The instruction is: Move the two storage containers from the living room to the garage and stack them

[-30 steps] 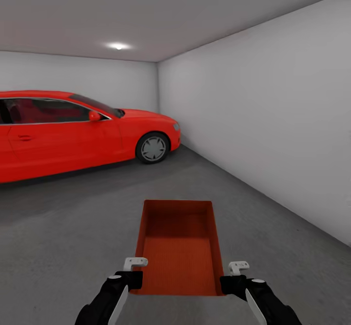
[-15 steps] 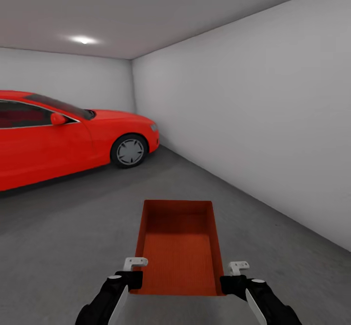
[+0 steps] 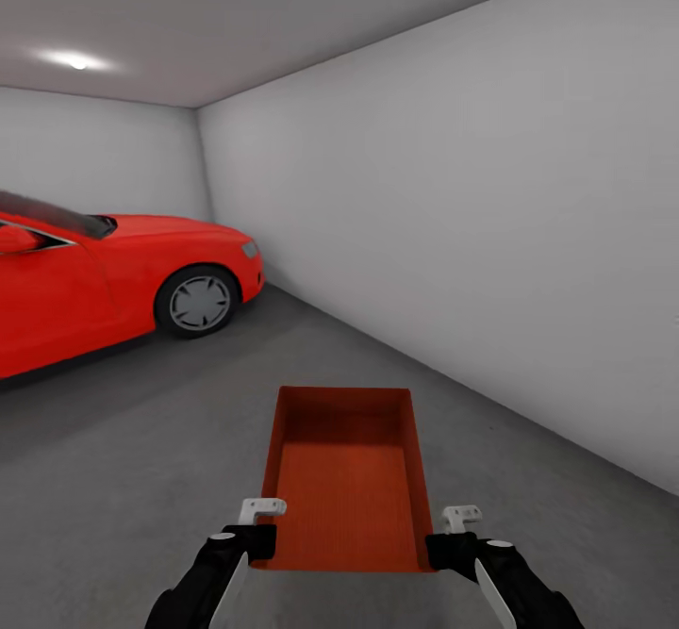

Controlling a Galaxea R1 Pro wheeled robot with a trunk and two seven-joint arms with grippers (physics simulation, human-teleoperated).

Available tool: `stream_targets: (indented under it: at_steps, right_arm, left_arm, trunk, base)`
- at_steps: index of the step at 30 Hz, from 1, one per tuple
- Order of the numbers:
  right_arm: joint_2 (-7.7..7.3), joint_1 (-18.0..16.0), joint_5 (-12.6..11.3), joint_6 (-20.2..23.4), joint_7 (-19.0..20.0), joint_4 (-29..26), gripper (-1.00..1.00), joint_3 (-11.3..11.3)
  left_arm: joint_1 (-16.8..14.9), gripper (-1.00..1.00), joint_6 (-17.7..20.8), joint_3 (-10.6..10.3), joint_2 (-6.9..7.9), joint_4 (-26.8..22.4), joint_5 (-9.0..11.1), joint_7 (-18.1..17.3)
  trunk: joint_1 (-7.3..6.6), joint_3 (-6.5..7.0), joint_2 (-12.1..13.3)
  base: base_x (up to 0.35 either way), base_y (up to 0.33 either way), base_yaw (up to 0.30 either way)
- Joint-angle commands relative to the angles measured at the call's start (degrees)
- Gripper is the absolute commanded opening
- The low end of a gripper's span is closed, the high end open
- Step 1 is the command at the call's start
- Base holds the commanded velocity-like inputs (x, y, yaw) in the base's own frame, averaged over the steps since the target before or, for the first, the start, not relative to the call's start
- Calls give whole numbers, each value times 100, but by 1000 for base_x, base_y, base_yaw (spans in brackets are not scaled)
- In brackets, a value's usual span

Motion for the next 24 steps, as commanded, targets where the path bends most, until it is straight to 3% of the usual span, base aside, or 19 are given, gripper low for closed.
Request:
stream_targets:
  at_steps: [1,24]
  right_arm:
    - [29,0,6,-78,7,-19,-100,173]
    - [29,0,6,-78,6,-19,-100,173]
  left_arm:
    - [-4,-100,50,76,-31,-10,70,46]
    - [-4,-100,48,76,-31,-10,70,48]
  trunk:
    - [5,-10,-8]
    - [5,-10,-8]
  base:
    - [323,-148,-285]
    - [316,-171,-288]
